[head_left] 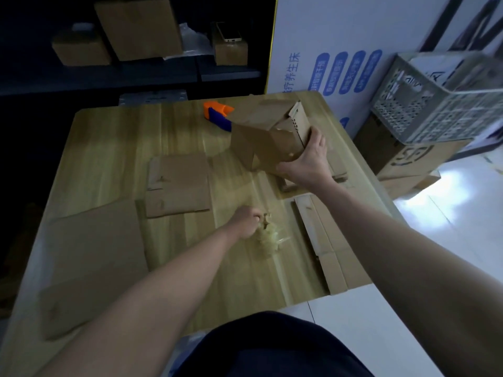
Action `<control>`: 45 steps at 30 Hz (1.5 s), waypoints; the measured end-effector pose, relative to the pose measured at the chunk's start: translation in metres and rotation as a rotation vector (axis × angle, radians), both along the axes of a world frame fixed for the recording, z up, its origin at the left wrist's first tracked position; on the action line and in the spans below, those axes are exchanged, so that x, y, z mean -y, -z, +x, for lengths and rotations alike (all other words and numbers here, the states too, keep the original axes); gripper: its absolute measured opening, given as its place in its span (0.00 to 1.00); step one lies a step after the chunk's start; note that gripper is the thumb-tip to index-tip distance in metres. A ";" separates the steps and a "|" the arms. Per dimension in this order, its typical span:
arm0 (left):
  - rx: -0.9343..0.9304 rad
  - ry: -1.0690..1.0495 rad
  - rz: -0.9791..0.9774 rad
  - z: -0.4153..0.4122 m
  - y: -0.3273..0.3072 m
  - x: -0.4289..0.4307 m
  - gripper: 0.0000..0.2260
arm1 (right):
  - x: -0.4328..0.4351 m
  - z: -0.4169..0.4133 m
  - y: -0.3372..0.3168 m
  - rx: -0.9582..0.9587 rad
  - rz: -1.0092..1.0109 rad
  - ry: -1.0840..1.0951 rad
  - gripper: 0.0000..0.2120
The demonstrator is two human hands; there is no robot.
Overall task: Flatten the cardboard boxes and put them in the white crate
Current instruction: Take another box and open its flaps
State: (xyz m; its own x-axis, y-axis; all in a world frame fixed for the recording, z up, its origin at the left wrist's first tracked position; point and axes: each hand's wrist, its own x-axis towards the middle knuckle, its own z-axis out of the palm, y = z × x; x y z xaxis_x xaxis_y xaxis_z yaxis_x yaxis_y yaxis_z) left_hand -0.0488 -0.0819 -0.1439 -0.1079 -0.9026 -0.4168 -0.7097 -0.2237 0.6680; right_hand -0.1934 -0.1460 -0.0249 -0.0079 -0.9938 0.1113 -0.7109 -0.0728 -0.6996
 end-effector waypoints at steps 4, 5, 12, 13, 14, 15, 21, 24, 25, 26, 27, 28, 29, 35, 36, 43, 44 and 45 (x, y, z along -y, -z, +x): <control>0.034 -0.019 0.031 -0.013 0.017 -0.003 0.14 | 0.002 -0.016 0.005 0.030 0.021 -0.040 0.52; 0.033 -0.034 0.032 -0.014 0.018 -0.001 0.13 | 0.002 -0.019 0.007 0.037 0.032 -0.054 0.53; -0.042 -0.202 0.076 -0.012 0.019 -0.004 0.13 | 0.005 -0.010 0.020 0.068 0.102 -0.164 0.53; -0.067 -0.224 0.107 -0.011 0.018 -0.005 0.13 | 0.005 -0.006 0.021 0.076 0.109 -0.178 0.53; -0.113 -0.246 0.141 -0.009 0.017 -0.006 0.14 | 0.005 -0.002 0.022 0.084 0.112 -0.190 0.53; -0.157 -0.261 0.171 -0.007 0.016 -0.008 0.15 | 0.004 0.002 0.023 0.091 0.114 -0.200 0.53; -0.246 -0.257 0.225 0.007 0.010 -0.012 0.17 | -0.002 0.029 0.024 0.092 0.147 -0.275 0.54; -0.164 -0.227 0.069 0.025 0.004 -0.017 0.11 | -0.004 0.043 0.024 0.047 0.137 -0.291 0.53; -0.146 -0.242 0.005 0.035 0.001 -0.018 0.10 | -0.004 0.047 0.024 0.033 0.137 -0.286 0.53; -0.135 -0.281 -0.045 0.045 -0.004 -0.018 0.10 | -0.005 0.052 0.024 0.021 0.142 -0.279 0.54; -0.145 -0.341 -0.088 0.055 -0.011 -0.019 0.10 | -0.005 0.056 0.024 0.004 0.148 -0.270 0.54; -0.178 -0.430 -0.136 0.065 -0.017 -0.018 0.10 | -0.007 0.062 0.024 -0.025 0.148 -0.262 0.54; -0.215 -0.541 -0.208 0.074 -0.024 -0.017 0.10 | -0.008 0.068 0.024 -0.067 0.143 -0.255 0.53; -0.367 -0.846 -0.544 0.118 -0.069 -0.020 0.22 | -0.025 0.119 0.037 -0.316 0.159 -0.197 0.49; -0.369 -0.801 -0.522 0.124 -0.070 -0.020 0.27 | -0.029 0.128 0.040 -0.342 0.182 -0.215 0.49; -0.429 -0.887 -0.370 0.173 -0.044 -0.036 0.24 | -0.044 0.165 0.052 -0.220 0.277 -0.423 0.42; -0.457 -0.919 -0.347 0.178 -0.043 -0.038 0.25 | -0.043 0.166 0.051 -0.194 0.271 -0.441 0.39; -0.489 -0.941 -0.324 0.183 -0.042 -0.039 0.24 | -0.043 0.166 0.049 -0.177 0.263 -0.454 0.36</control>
State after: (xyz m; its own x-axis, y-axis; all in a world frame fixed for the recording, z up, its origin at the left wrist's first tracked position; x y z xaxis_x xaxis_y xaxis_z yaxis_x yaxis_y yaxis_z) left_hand 0.1340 -0.0427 -0.1017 0.5896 -0.7694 -0.2455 0.0074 -0.2988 0.9543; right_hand -0.0271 -0.1034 -0.0739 0.4244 -0.8873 -0.1804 -0.7571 -0.2385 -0.6082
